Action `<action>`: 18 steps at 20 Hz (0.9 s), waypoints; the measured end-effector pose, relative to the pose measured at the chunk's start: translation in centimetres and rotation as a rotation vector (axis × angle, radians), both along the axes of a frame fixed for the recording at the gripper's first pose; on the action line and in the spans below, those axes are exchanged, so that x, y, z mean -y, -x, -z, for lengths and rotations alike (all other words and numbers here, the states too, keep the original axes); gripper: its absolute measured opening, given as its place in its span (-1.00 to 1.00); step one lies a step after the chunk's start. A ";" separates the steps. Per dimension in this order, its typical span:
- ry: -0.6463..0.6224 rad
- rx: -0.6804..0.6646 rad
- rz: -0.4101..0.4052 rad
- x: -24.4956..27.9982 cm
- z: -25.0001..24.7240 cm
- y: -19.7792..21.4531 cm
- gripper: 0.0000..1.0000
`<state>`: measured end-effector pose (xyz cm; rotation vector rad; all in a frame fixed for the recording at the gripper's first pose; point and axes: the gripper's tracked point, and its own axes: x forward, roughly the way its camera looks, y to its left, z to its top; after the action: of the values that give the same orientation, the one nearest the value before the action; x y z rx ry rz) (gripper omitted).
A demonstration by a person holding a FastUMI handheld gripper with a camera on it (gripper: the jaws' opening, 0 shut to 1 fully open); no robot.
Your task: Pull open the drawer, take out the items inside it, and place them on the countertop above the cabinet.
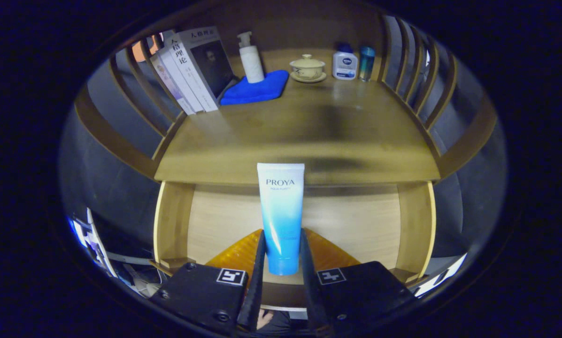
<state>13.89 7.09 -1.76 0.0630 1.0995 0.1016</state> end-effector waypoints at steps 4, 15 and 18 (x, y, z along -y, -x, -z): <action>0.016 0.004 0.032 -0.1 -0.9 -3.2 -0.16; 0.037 -0.018 0.097 0.3 -1.4 -10.8 -0.16; 0.043 -0.026 0.112 0.5 -0.4 -12.3 -0.16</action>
<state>26.16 6.60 -1.40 0.0874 1.1213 -0.0232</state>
